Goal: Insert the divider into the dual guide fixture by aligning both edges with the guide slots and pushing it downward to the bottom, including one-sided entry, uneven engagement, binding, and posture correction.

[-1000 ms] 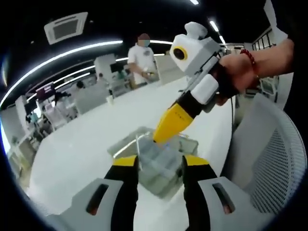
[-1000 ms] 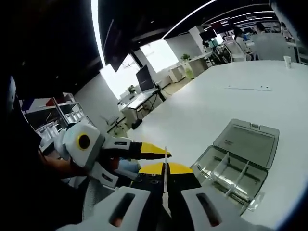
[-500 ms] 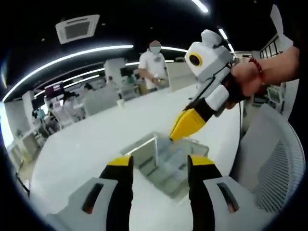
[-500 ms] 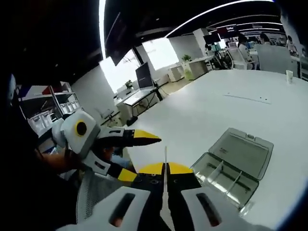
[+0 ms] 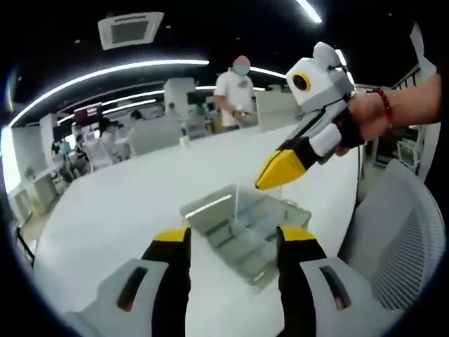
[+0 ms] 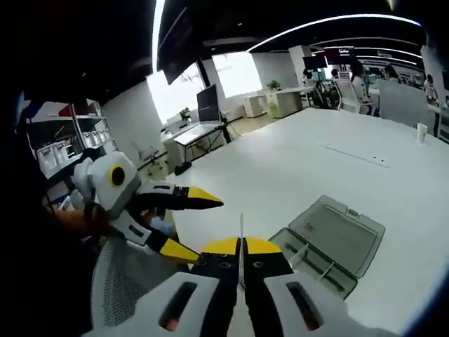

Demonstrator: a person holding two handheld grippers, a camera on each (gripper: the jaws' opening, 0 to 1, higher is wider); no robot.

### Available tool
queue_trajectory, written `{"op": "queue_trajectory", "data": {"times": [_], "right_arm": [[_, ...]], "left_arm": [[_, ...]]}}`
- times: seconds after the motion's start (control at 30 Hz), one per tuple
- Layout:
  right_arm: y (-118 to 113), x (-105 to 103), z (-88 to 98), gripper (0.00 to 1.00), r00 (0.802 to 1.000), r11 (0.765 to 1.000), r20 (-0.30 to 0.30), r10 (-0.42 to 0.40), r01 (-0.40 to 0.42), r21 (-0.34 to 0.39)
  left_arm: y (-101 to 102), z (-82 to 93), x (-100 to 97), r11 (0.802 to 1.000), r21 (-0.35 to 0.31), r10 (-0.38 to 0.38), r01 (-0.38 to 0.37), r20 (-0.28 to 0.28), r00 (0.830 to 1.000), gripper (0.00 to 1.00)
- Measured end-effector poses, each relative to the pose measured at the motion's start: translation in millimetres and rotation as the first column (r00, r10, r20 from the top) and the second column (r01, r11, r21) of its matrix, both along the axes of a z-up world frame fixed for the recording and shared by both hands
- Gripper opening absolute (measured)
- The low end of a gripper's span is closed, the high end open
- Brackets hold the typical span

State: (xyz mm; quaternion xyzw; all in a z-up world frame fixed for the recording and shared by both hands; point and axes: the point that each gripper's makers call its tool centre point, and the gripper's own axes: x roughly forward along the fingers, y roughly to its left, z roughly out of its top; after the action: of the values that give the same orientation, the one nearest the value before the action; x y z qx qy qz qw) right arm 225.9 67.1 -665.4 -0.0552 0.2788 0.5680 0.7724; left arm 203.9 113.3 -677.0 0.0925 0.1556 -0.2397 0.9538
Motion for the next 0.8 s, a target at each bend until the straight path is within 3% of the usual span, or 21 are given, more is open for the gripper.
{"op": "queue_trajectory", "data": {"times": [0.07,0.13,0.2,0.3,0.63,0.7,0.8], "right_arm": [[-2,2,-1.5,0.00,1.000,1.000,0.025,0.012,-0.012,-0.020],[-1,4,-0.3,0.00,0.999,0.999,0.048,0.026,-0.025,-0.022],[-2,5,-1.6,0.00,0.998,0.999,0.048,0.037,-0.036,-0.027],[-2,9,-5.3,0.00,0.995,0.997,0.075,0.065,-0.062,-0.051],[6,11,-11.5,0.00,0.971,0.982,0.156,0.181,-0.169,-0.087],[8,12,-12.0,0.00,0.958,0.976,0.192,0.211,-0.195,-0.100],[9,12,-15.9,0.00,0.955,0.972,0.188,0.230,-0.213,-0.102]], "left_arm": [[0,7.2,-0.4,1.000,0.019,0.009,-0.009,0.044,0.999,0.49],[-3,5.6,-1.8,1.000,-0.012,0.000,0.001,0.041,0.999,0.51],[-2,-1.8,-1.1,1.000,0.011,0.000,0.000,-0.003,1.000,0.52],[0,6.7,-0.3,1.000,-0.001,0.009,-0.009,0.043,0.999,0.51],[-1,1.6,-0.9,0.999,-0.034,0.016,-0.016,0.003,1.000,0.58],[2,-1.5,-0.4,0.999,-0.038,0.030,-0.030,-0.012,0.999,0.60],[4,-2.0,0.2,0.995,-0.082,0.045,-0.047,-0.031,0.999,0.64]]}}
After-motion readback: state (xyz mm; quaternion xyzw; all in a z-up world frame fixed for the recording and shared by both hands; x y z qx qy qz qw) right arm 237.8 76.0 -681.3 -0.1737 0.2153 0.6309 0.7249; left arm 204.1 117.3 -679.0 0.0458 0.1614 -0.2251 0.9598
